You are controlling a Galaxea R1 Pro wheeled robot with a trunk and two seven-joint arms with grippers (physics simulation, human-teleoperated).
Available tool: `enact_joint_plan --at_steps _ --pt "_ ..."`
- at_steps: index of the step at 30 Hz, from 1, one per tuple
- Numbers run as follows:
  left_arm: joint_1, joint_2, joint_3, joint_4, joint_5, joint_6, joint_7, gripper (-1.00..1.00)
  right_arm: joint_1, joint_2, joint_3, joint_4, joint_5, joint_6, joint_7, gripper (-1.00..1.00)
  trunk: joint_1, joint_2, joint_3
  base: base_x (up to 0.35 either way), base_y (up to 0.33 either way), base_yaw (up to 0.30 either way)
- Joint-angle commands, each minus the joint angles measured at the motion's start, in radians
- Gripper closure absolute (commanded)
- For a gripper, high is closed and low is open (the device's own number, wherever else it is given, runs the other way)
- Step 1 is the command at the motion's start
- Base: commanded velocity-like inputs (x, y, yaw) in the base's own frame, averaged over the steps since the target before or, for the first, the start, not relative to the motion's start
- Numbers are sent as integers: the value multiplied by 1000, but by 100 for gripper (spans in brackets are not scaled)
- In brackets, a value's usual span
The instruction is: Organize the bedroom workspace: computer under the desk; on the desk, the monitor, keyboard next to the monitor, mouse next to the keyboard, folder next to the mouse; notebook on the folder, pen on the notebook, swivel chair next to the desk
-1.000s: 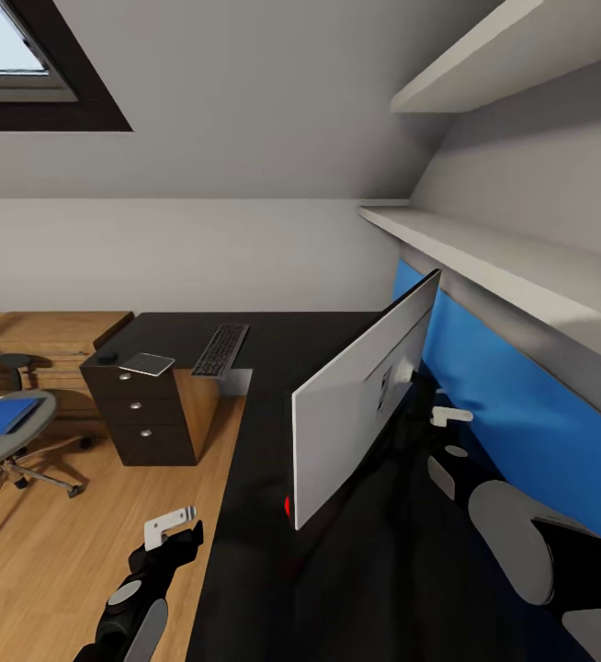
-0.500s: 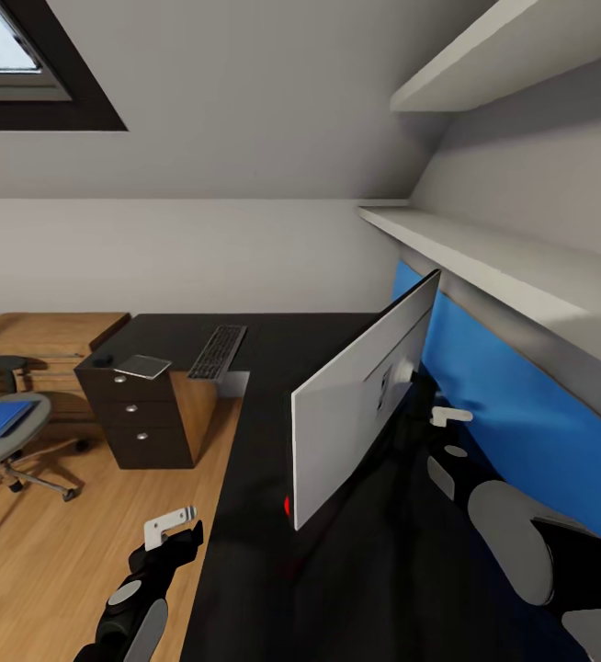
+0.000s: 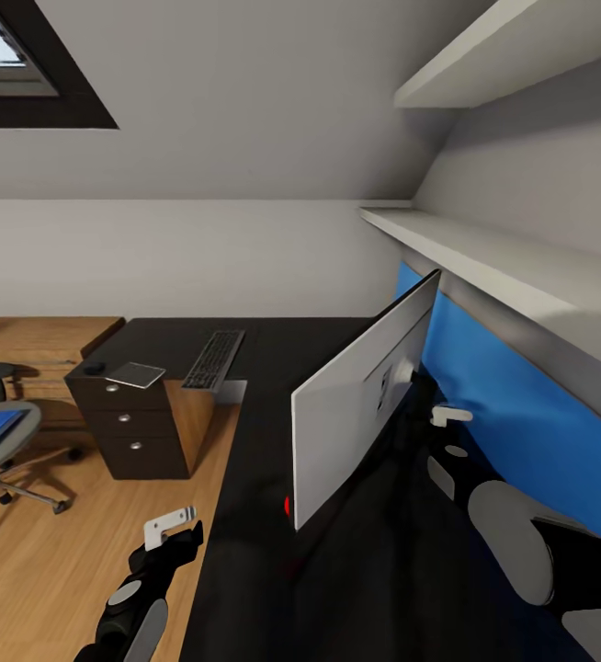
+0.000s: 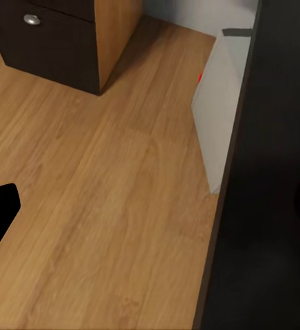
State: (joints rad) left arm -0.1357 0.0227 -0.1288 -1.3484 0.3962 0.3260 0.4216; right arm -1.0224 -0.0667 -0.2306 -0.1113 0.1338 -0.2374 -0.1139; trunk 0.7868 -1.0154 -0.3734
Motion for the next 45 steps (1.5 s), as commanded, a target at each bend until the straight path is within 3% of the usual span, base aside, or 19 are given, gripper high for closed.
enact_joint_plan --at_steps 1,31,32,45 --pt "-1 1 -3 -2 9 2 9 -100 -1 0 -4 5 1 -3 -4 100 1 -1 -1 120 0 0" --pt "-1 2 -2 -1 9 2 9 -100 -1 1 -4 5 3 -3 -4 100 1 -1 -1 8 -40 0" --pt "-1 2 -2 -1 9 2 9 -100 -1 1 -4 5 3 -3 -4 -100 1 -1 -1 0 0 0" --pt "-1 2 -2 -2 9 2 9 -100 -1 1 -3 5 3 -3 -4 -100 1 -1 -1 0 0 0"
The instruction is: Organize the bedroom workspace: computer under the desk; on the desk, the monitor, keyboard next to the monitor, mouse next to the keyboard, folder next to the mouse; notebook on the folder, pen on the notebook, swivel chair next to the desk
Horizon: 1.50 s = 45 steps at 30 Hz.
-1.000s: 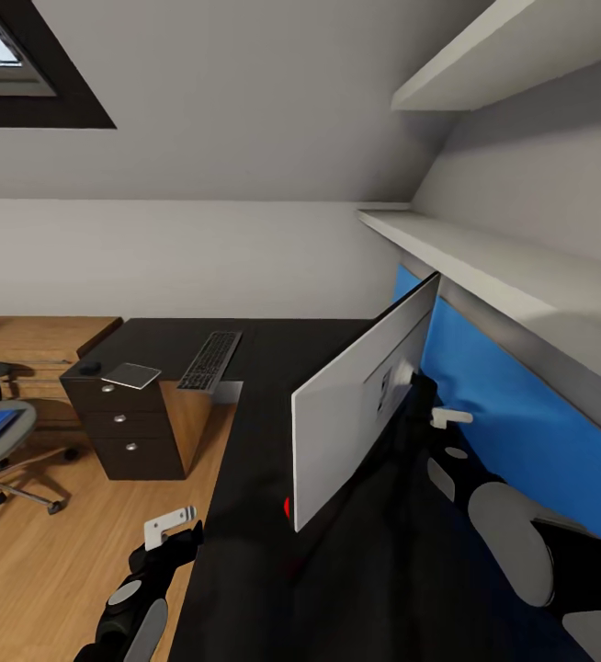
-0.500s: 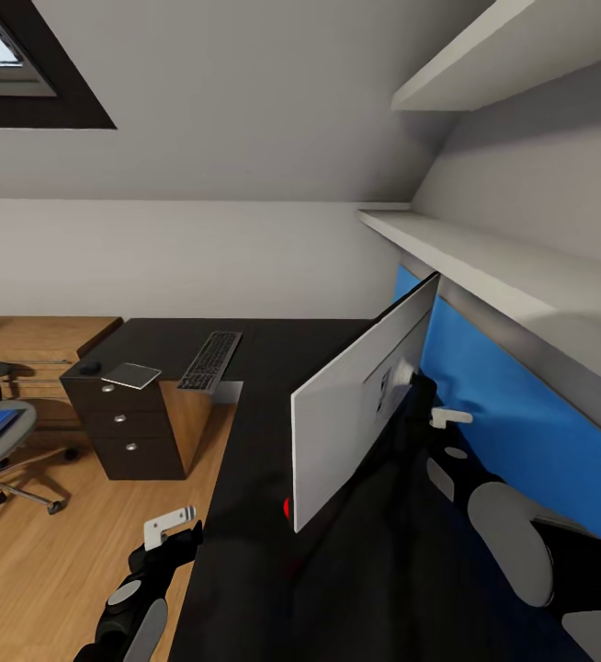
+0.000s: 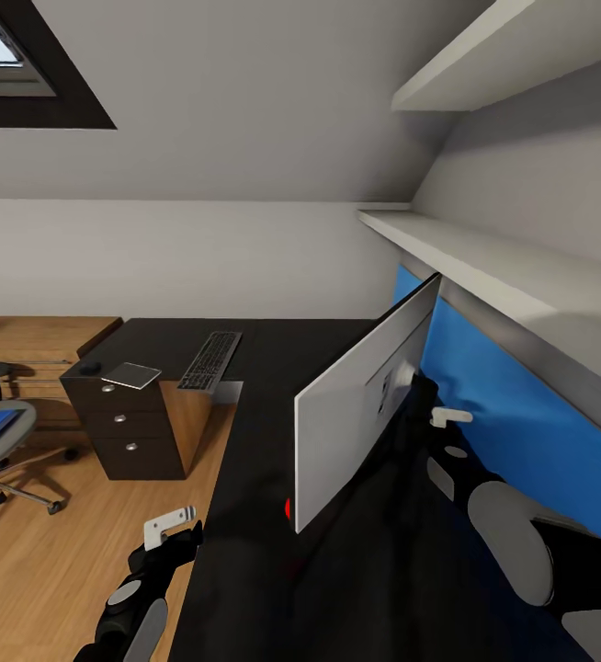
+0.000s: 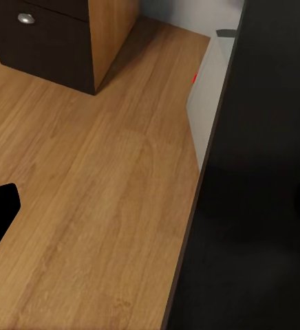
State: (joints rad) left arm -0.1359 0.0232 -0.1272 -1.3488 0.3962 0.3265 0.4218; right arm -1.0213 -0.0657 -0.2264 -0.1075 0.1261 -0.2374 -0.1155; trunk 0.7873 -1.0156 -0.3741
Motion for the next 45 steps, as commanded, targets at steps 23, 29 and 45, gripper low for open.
enact_joint_plan --at_steps 23,29,45 --pt "-1 1 -3 -1 9 2 9 -100 -2 0 -7 1 10 -2 0 -100 0 0 -1 0 0 0" --pt "-1 1 -3 -1 9 2 9 -100 -2 0 -7 1 10 -3 0 -100 0 0 -1 0 0 0" --pt "-1 1 -2 -1 9 2 9 -100 -2 0 -7 2 10 -3 0 -100 0 0 -1 -190 0 0"
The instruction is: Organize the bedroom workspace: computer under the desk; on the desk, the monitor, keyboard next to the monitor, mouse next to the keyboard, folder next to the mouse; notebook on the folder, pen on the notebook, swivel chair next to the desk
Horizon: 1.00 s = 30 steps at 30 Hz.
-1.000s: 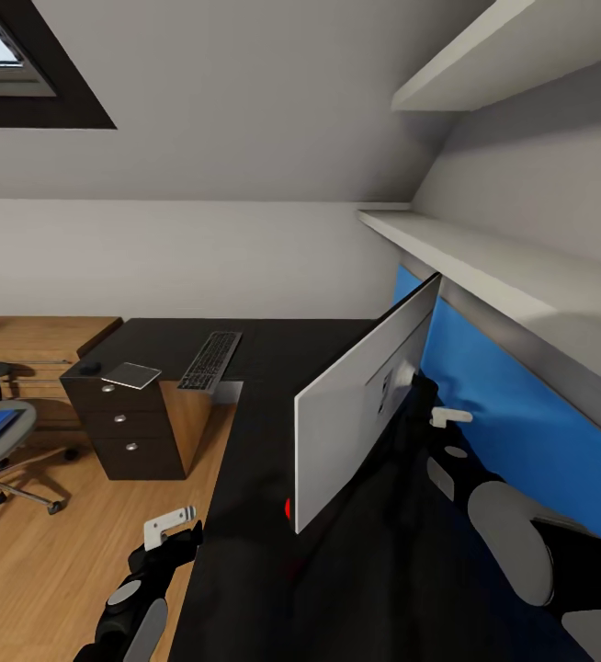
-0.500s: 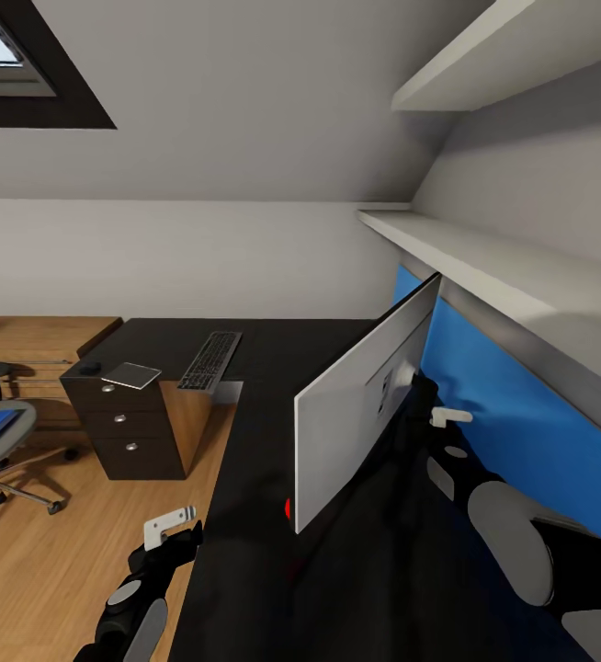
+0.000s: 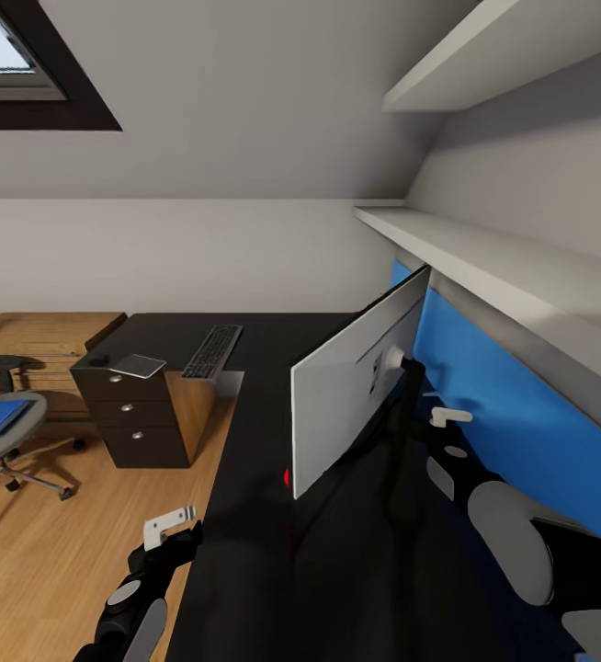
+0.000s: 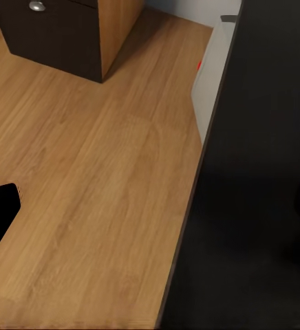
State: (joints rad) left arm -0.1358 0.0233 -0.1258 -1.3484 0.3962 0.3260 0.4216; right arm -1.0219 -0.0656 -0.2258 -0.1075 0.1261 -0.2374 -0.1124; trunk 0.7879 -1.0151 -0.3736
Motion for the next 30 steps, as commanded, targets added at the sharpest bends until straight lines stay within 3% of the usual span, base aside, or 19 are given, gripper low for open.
enact_joint_plan --at_steps 1,22,30 --pt "-1 1 -3 -2 9 2 9 -100 -1 0 -7 2 10 -3 -3 -100 -1 -1 -1 -331 0 0" --pt "-1 1 -3 -2 9 2 9 -100 -1 1 -7 2 10 -3 -3 -100 -1 -1 -1 -334 4 0" --pt "-1 1 -3 -2 9 2 9 -100 -1 3 -6 2 10 -3 -1 -100 -1 -1 -1 -298 156 0"
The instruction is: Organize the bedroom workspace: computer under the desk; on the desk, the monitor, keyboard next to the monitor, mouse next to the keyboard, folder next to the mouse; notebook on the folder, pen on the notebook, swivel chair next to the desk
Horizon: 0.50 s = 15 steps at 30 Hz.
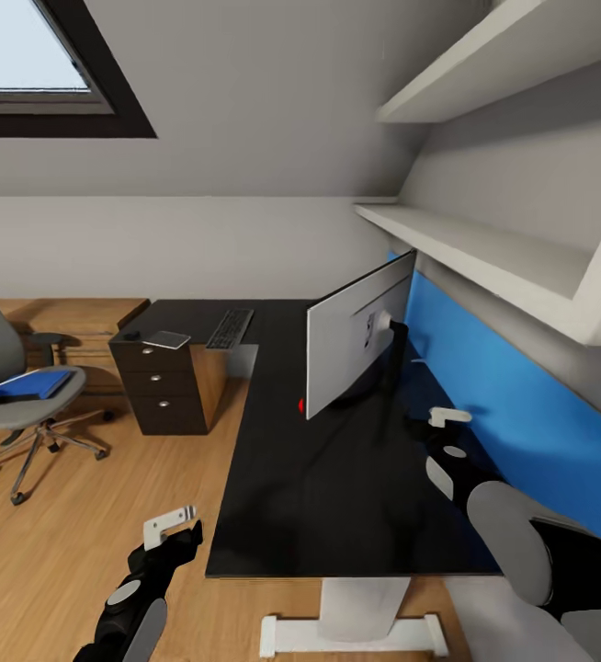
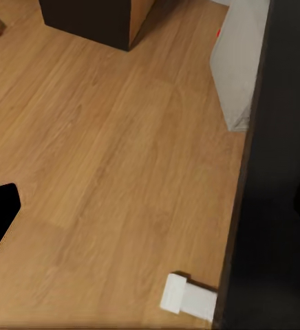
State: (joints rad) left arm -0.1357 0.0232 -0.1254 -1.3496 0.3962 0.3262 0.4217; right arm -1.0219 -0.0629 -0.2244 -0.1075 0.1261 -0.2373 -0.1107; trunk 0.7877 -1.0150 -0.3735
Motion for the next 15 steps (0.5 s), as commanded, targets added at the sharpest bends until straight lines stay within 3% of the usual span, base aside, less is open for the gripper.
enact_joint_plan --at_steps 1,9,15 --pt "-1 1 -3 -1 9 2 9 -100 -1 1 -7 2 10 -3 -3 -100 0 -1 -1 -269 225 0" --pt "-1 1 -2 -2 9 2 9 -100 -1 1 -7 2 10 -4 -4 -100 0 -1 -1 -258 236 0" --pt "-1 1 4 -2 9 2 9 -100 -1 2 -7 2 10 -5 -3 -100 0 -1 -1 -150 298 0"
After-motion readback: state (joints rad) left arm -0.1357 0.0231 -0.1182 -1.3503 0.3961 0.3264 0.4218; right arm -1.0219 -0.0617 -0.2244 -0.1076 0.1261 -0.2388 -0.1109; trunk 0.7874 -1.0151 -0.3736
